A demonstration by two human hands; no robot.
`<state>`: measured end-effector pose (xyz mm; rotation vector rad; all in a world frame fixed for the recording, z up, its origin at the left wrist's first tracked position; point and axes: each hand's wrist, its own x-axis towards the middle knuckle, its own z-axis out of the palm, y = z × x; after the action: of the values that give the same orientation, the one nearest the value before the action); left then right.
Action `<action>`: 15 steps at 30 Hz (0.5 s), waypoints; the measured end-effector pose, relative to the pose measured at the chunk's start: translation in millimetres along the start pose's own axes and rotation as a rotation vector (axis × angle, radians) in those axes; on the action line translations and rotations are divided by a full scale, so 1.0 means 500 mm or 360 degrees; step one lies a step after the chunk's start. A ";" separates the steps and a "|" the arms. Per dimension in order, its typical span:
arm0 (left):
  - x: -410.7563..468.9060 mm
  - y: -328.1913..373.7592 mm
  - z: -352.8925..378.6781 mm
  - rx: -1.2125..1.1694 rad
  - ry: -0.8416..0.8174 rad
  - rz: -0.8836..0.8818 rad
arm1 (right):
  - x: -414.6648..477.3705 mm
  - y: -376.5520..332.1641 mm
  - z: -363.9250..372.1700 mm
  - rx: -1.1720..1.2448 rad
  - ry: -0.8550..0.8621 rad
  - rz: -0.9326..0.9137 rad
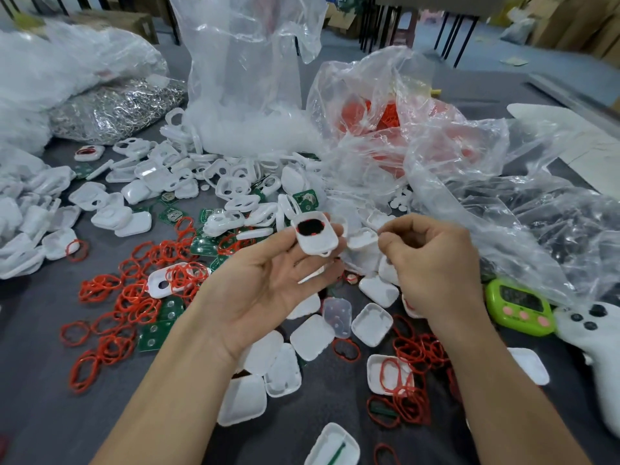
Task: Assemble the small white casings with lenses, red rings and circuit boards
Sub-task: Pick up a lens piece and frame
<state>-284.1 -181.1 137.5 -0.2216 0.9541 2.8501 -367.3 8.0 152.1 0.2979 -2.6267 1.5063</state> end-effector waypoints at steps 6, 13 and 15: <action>-0.001 0.012 -0.009 -0.0088 0.0060 0.0049 | 0.155 -0.041 0.044 -0.0674 -0.0356 -0.0062; 0.000 0.013 -0.011 -0.0126 0.0085 0.0018 | 0.203 -0.046 0.092 -0.0901 -0.0356 -0.0262; 0.000 0.012 -0.009 -0.0100 0.0098 -0.0002 | 0.200 -0.044 0.082 -0.0832 -0.0220 -0.0261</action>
<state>-284.5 -188.8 137.5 -0.3179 0.8759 2.8906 -459.5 -49.8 168.1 0.5605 -2.8895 0.7348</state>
